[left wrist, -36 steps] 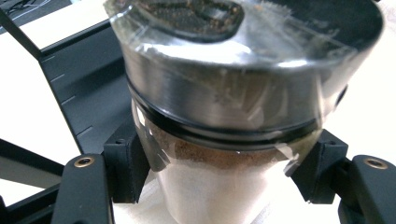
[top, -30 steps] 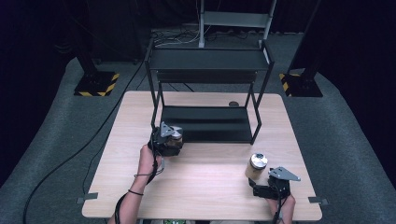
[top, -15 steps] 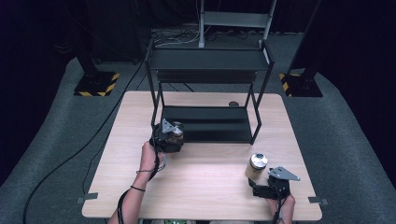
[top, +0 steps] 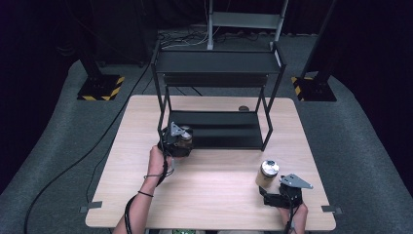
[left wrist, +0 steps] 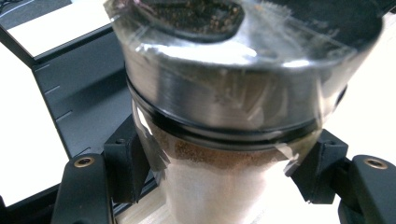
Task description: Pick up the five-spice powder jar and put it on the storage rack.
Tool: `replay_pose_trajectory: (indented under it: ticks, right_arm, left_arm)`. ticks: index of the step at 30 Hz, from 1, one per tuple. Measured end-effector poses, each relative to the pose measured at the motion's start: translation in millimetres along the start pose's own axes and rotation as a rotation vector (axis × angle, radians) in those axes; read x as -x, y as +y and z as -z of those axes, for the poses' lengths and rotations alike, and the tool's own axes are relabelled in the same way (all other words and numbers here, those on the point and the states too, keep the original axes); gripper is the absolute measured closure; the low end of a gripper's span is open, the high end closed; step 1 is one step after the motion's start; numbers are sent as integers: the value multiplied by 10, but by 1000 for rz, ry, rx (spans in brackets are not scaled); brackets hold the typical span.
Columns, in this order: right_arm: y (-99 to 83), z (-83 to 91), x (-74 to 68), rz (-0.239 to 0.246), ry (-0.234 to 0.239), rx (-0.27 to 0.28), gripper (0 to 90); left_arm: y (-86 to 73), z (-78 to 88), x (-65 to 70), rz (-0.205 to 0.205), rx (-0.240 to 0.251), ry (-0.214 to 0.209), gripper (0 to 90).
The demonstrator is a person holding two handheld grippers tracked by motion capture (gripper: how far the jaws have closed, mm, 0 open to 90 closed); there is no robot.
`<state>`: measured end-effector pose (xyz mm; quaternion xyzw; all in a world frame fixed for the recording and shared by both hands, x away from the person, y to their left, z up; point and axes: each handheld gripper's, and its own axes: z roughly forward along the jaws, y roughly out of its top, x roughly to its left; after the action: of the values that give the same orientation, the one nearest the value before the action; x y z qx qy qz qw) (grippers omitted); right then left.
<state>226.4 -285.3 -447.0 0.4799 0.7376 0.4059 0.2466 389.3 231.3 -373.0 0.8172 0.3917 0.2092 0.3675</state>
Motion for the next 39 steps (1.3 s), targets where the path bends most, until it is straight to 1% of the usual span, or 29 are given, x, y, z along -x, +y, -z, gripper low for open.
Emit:
replay_pose_trajectory:
  ticks: [12, 17, 22, 25, 39]
  right_arm:
    - [-3, 1, -2, 0, -1, 1, 1]
    - [-4, 2, -1, 1, -1, 2, 1]
    - [-6, 3, -4, 3, -2, 3, 1]
    - [-1, 0, -5, 7, -2, 1, 1]
    - [-13, 7, 2, -2, -1, 7, 1]
  left_arm:
    - [56, -46, -18, -1, 0, -5, 312]
    - [61, -67, -10, 5, 3, -1, 312]
    - [94, -90, -11, -2, 0, -4, 312]
    - [114, -103, -4, 2, 5, -2, 312]
    - [204, -180, 13, 1, 8, -5, 312]
